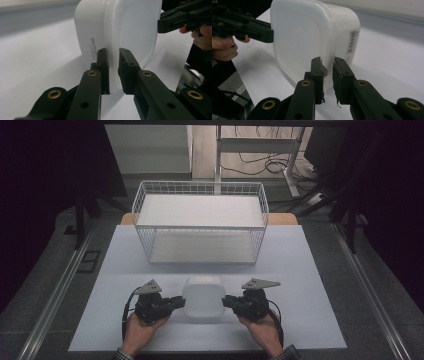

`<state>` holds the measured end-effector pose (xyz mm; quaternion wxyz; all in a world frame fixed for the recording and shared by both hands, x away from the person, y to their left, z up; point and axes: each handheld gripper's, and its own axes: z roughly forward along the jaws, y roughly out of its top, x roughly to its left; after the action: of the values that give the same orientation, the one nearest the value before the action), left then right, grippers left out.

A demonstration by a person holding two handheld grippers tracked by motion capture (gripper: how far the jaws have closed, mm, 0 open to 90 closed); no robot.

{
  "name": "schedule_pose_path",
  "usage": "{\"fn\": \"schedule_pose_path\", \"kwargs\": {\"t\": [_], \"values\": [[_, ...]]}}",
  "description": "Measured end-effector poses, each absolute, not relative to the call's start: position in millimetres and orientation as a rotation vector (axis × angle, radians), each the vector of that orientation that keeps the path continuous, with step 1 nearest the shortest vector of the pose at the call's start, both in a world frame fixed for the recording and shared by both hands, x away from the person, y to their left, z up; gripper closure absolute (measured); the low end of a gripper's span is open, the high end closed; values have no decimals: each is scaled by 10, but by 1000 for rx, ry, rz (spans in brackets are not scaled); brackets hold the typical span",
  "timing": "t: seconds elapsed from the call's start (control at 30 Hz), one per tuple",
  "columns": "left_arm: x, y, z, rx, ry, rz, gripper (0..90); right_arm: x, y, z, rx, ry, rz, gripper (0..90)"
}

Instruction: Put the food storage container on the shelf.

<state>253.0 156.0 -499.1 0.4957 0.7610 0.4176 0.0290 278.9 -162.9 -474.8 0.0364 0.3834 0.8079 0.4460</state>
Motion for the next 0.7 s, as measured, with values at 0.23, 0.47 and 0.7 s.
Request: {"fn": "schedule_pose_path", "kwargs": {"t": [0.23,0.47,0.7], "values": [[2611,1554,-4889,1825,992,117,798,2863,-1632,-4682,1148,2444,1397,785],[2771,1569,-4777,1816,982,159,798,3020,-1610,-4618,1121,2405,1415,783],[3009,1594,-4710,1799,979,174,799,3264,-1577,-4555,1101,2369,1432,781]]}}
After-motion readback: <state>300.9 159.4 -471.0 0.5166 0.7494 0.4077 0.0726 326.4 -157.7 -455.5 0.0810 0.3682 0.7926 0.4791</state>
